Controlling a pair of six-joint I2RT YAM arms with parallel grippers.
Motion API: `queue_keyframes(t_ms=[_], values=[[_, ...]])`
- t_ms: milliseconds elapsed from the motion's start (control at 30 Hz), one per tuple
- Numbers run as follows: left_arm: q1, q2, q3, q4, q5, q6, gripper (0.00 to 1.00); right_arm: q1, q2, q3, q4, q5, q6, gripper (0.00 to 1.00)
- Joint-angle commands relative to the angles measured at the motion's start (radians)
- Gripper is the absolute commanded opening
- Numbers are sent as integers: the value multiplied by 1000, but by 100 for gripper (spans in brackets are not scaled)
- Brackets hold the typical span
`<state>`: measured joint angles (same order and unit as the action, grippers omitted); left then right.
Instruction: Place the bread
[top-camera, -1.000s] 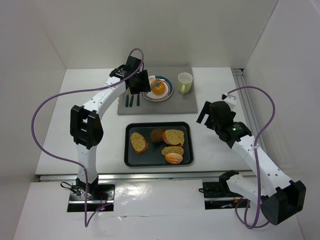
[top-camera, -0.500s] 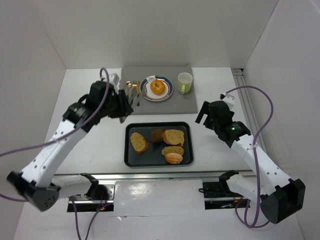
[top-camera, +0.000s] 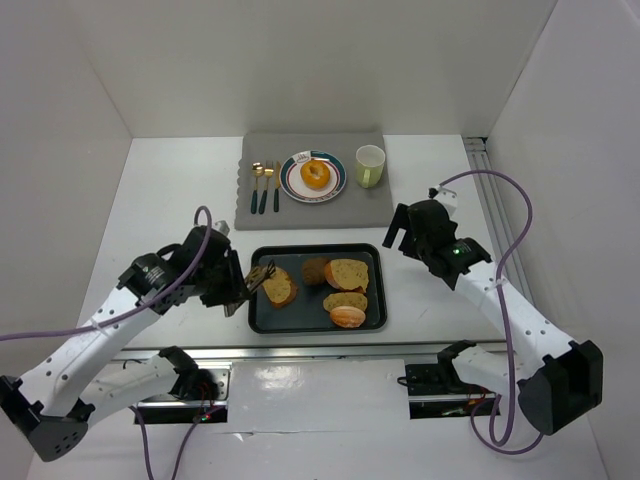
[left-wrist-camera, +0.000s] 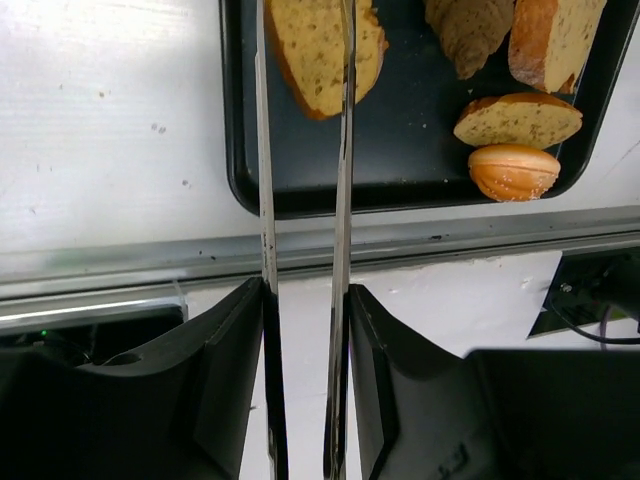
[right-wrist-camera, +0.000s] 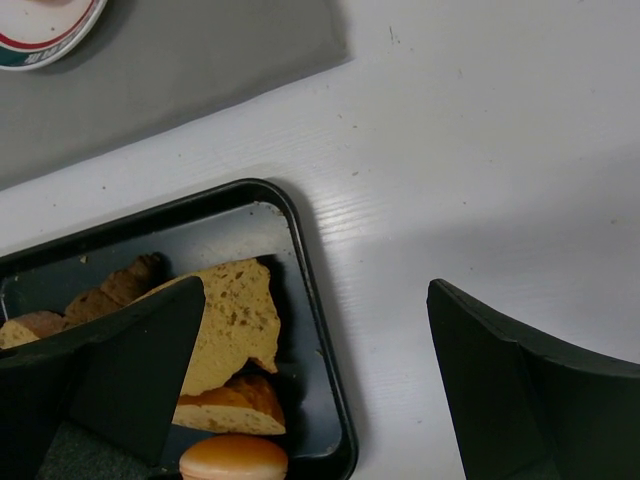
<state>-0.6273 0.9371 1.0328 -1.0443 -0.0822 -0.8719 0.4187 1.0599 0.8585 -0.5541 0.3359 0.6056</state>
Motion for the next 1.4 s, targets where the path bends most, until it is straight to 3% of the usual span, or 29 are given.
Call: queue_keyframes(t_ms=[0, 533, 667, 800, 967, 1000, 1033, 1267, 1367], values=[[-8, -47, -39, -36, -13, -79, 50, 15, -20, 11, 74, 20, 6, 99], [-8, -20, -146, 92, 120, -79, 49, 26, -46, 4, 103, 77, 49, 99], [-8, -20, -146, 101, 154, -68, 42, 26, -23, 13, 94, 77, 49, 99], [-8, -29, -122, 73, 139, -68, 29, 26, -14, 4, 108, 58, 49, 99], [-8, -38, -18, 14, 79, -58, 13, 35, -5, 4, 117, 49, 49, 99], [-8, -29, 8, 0, 47, -46, 3, 35, 8, 4, 117, 49, 49, 99], [-8, -18, 76, -17, 29, -33, 0, 35, 8, 4, 117, 49, 49, 99], [9, 165, 378, -65, -166, 65, 0, 35, 28, 13, 135, 49, 59, 99], [70, 232, 473, 58, -179, 148, 0, 45, 28, 13, 126, 49, 59, 99]])
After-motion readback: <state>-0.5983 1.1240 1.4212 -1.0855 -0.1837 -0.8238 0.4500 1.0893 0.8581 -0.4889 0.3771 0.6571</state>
